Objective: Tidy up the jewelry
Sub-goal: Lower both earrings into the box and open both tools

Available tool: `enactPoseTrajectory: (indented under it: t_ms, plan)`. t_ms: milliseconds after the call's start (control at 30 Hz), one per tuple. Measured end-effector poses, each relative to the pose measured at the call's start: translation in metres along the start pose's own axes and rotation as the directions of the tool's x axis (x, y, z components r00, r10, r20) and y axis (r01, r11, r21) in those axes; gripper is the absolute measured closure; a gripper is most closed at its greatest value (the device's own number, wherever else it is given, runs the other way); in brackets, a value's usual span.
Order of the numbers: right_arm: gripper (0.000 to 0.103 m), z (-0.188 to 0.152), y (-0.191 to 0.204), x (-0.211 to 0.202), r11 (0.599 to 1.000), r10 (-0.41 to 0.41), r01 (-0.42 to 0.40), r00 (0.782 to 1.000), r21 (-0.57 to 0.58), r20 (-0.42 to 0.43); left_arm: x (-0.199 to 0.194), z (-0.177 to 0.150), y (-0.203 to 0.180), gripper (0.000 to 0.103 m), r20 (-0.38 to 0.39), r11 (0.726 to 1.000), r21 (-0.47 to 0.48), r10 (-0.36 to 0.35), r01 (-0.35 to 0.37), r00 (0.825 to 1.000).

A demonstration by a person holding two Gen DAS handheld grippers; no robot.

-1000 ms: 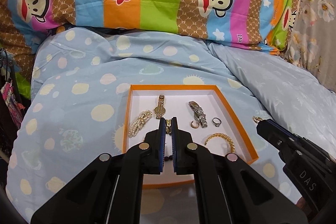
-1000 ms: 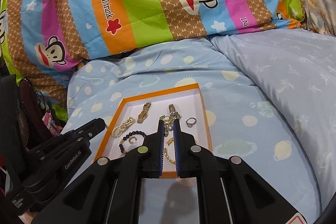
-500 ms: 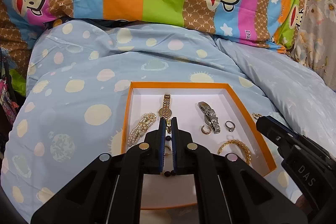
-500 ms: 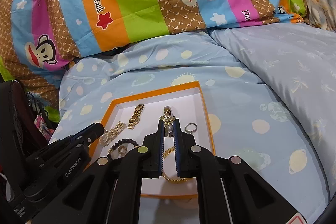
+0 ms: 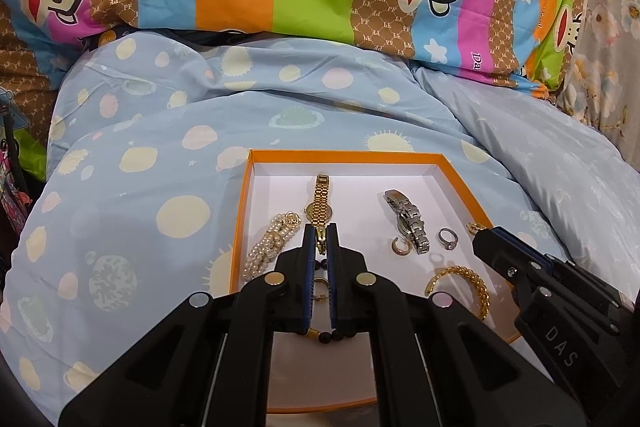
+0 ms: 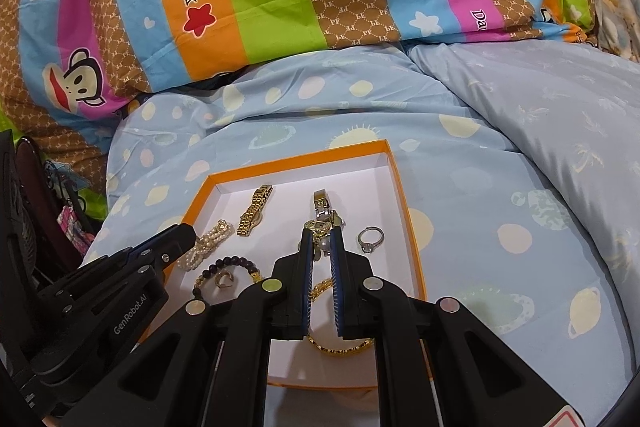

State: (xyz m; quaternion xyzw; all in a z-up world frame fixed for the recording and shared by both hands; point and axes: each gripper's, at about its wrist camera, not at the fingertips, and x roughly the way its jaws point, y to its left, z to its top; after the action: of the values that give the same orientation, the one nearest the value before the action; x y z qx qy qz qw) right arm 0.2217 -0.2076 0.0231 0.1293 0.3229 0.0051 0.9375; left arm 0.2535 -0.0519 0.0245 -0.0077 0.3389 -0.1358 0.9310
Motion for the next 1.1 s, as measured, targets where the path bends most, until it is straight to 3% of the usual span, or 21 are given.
enactPoseTrajectory:
  t_ms: [1100]
  plan:
    - [0.092,-0.0039,0.0034,0.0080,1.000,0.005,-0.005,1.000,-0.014,-0.015,0.0055,-0.0029,-0.0009,0.097,-0.011,1.000,0.005,0.015,-0.015,1.000]
